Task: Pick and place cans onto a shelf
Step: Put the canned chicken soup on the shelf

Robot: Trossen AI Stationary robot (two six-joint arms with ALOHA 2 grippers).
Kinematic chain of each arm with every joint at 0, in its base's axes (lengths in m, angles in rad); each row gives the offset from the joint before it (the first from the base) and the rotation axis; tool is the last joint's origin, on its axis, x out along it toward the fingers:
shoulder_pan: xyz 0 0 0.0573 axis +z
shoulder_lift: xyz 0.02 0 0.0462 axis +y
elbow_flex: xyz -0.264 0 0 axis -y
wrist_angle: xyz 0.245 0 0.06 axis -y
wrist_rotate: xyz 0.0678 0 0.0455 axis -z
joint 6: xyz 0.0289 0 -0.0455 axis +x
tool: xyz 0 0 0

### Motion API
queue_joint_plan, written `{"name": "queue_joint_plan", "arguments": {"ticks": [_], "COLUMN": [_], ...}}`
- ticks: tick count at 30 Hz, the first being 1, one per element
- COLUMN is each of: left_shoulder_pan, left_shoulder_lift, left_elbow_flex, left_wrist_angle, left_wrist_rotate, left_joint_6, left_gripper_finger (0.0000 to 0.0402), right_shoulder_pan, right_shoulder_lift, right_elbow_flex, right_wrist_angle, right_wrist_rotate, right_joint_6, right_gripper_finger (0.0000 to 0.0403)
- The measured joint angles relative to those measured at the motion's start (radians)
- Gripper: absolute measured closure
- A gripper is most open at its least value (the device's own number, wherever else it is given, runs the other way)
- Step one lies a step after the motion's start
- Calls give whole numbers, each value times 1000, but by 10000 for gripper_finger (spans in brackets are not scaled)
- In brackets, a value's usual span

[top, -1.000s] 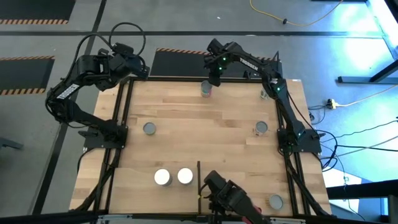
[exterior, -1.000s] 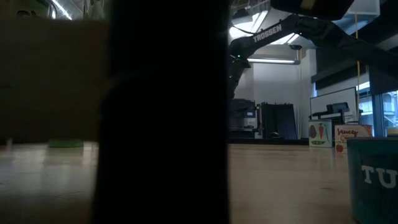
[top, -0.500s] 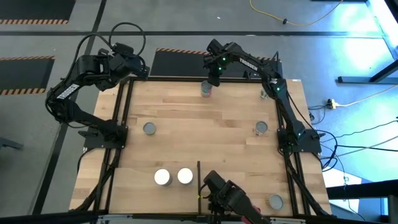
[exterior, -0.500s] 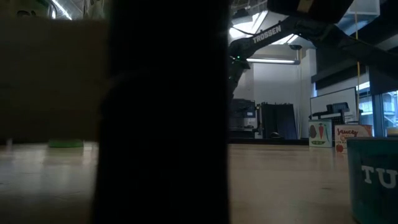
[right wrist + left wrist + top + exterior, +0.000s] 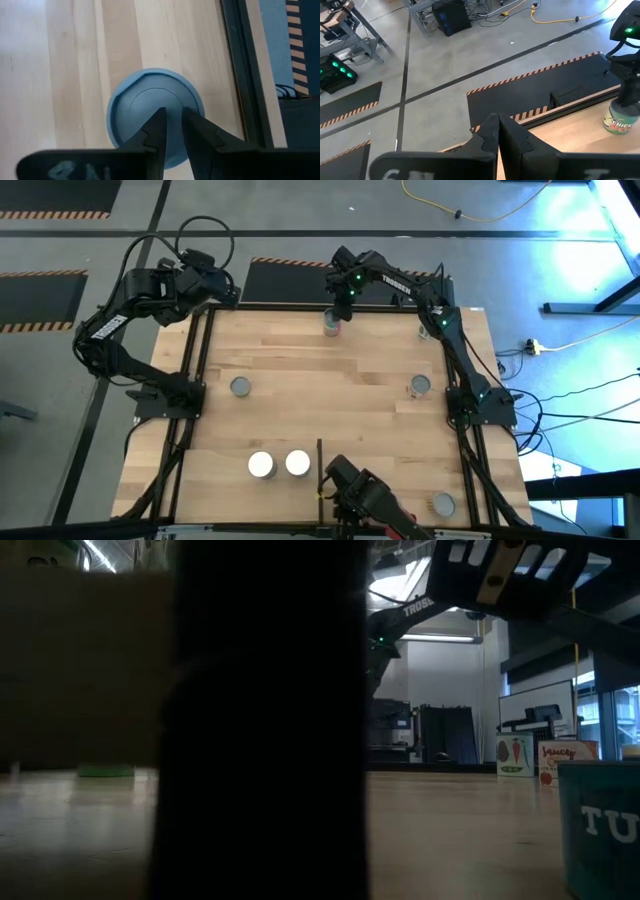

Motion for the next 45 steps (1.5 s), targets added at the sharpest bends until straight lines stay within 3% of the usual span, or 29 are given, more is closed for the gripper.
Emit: {"name": "queue_joint_plan", "arguments": {"ticks": [9,19,25,45], "left_shoulder_pan": [0,0,0,0], "left_shoulder_lift": [0,0,0,0], "left_elbow_flex": [0,0,0,0], "left_wrist_angle": [0,0,0,0], "left_wrist_rotate": [2,77,79,76], "left_joint_6": [0,-1,-1,-1], "left_gripper_finger": [401,401,401,401], "right_shoulder_pan": [3,11,11,11], "right_shoulder_lift": [-1,-2,-4,-3], "right_elbow_flex": [7,84,85,76], "right_wrist_angle": [-2,-14,-64,-77], "right_wrist_rotate": [-4,12,142,100], "right_joint_6": [-3,-5,-52,-84], "right_gripper_finger": [337,337,338,338]}}
